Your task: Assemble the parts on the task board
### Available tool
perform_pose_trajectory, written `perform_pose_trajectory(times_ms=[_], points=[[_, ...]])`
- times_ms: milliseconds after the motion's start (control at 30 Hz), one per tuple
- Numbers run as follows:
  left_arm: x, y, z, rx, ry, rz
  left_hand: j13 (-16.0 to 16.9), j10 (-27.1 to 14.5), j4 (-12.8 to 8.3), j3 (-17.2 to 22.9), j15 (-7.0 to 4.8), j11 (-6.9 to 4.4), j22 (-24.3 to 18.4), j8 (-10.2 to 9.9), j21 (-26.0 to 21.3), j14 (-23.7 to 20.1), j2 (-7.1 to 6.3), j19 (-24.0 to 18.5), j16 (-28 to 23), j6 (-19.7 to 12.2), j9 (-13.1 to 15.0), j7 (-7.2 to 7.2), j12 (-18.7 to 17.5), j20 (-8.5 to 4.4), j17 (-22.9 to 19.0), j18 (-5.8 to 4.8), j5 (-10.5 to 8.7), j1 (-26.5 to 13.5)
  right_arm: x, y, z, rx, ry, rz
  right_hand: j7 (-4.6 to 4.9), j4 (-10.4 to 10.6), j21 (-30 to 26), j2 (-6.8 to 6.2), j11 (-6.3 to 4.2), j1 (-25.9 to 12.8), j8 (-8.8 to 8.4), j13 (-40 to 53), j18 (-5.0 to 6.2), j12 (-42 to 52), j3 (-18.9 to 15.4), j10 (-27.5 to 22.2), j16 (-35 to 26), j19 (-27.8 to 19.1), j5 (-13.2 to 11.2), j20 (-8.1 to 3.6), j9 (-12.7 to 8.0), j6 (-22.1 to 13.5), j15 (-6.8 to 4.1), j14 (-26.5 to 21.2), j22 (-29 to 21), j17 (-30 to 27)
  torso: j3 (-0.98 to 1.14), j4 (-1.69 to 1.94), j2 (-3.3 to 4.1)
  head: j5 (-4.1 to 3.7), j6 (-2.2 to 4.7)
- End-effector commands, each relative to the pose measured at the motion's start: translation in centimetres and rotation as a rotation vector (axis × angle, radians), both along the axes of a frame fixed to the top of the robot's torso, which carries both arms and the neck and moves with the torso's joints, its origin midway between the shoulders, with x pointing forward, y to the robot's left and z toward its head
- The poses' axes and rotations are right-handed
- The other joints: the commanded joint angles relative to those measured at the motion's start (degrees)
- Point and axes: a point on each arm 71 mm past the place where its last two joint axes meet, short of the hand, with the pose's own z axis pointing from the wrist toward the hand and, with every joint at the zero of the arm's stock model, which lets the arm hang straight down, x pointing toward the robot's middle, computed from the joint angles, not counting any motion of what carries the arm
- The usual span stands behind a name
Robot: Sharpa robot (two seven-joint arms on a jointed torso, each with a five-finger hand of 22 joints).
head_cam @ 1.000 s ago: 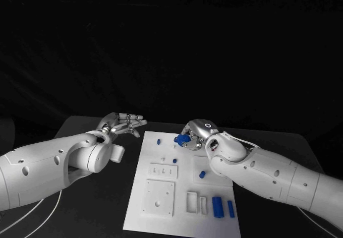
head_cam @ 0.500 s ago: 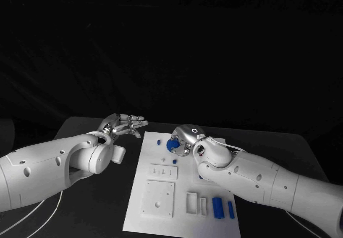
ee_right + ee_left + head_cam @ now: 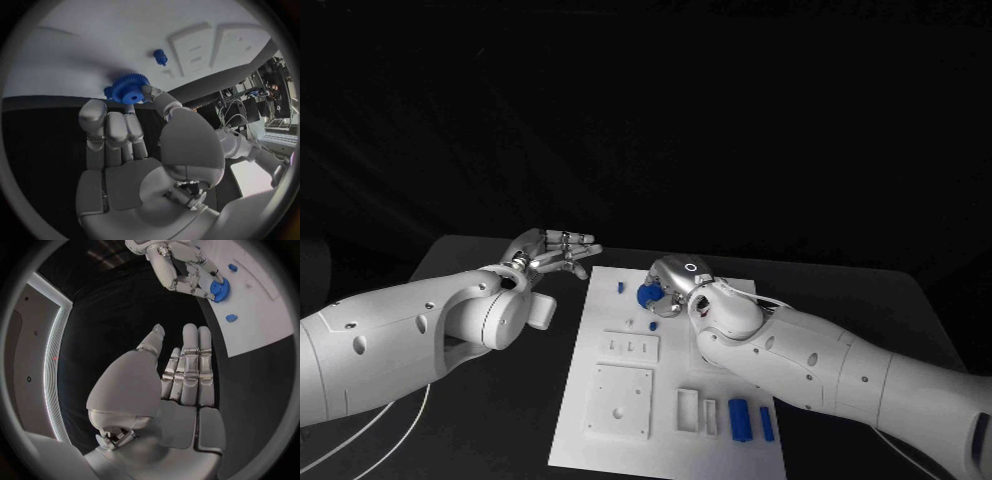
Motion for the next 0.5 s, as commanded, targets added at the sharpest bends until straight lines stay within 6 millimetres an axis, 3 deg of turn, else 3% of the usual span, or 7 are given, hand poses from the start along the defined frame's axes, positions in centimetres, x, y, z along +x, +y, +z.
perform_pose_trajectory(times_ms=[33, 500], points=[[-0.02, -0.32, 0.09, -0.003, -0.001, -0.023, 0.06, -0.3, -0.21, 0.11, -0.04, -0.04, 0.07, 0.16, 0.14, -0.15, 0.18, -0.17, 0.19, -0.43, 0.0, 0.16, 0.03, 0.09, 0.03, 0.43, -0.12, -0.49, 0.06, 0.05, -0.16, -0.019, -0.009, 0.009, -0.29, 0.21, 0.15, -0.1, -0.27, 0.53, 0.4, -0.04, -0.13, -0.27, -0.05, -0.1, -0.35, 2.9, -0.15, -0.43, -0.02, 0.53, -0.2, -0.03, 5.82, -0.05, 0.02, 0.05, 0.0, -0.13, 0.14], [0.04, -0.5, 0.05, -0.004, 0.004, -0.029, 0.07, -0.33, -0.09, 0.14, -0.02, -0.03, 0.06, 0.16, 0.08, -0.17, 0.07, -0.17, 0.19, -0.52, -0.01, 0.17, 0.04, 0.1, 0.01, 0.43, -0.22, -0.53, 0.37, 0.64, -0.61, -0.02, 0.007, 0.008, -0.04, 0.92, -0.25, -0.18, -0.08, 0.35, 0.36, -0.61, -0.07, -1.03, -0.8, -0.58, -0.73, 2.84, -2.68, -0.35, -0.4, -0.59, -0.1, -0.09, 5.73, -0.32, 0.05, 0.1, 0.04, 0.03, 0.24]])
